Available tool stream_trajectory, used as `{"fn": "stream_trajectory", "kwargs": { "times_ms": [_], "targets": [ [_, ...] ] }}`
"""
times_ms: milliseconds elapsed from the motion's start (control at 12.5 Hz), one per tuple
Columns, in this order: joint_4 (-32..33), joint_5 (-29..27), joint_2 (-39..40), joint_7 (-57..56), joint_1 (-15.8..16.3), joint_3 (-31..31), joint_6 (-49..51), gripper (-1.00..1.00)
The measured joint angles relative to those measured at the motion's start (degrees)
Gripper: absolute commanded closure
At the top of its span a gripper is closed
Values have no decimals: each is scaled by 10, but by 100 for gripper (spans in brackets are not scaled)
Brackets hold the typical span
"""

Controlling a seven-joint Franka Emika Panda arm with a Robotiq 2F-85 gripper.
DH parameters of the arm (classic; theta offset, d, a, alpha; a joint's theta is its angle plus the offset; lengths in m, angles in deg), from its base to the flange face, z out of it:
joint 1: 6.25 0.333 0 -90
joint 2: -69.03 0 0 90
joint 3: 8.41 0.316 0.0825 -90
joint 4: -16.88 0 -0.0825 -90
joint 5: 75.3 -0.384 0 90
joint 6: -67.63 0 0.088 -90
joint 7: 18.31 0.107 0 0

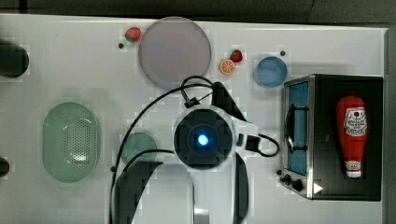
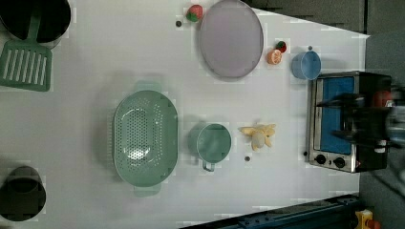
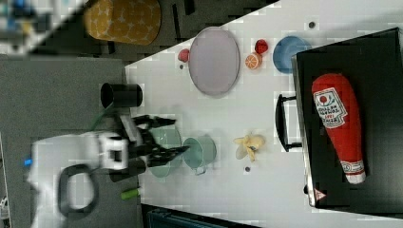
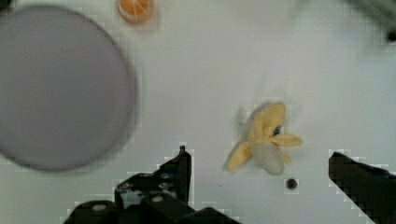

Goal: Pick banana from plate and place on table.

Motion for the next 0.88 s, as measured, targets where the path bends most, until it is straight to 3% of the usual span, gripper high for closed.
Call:
{"fn": "stream_trajectory", "kwargs": {
  "times_ms": [400,560,880],
  "targets": [
    [-184,-6,-59,-12,3,-7,195,-100],
    [-185,-30,-83,-12,0,-17,217,-100],
    [-173,-13,-81,-14,-3,-18,239,-100]
  ]
}}
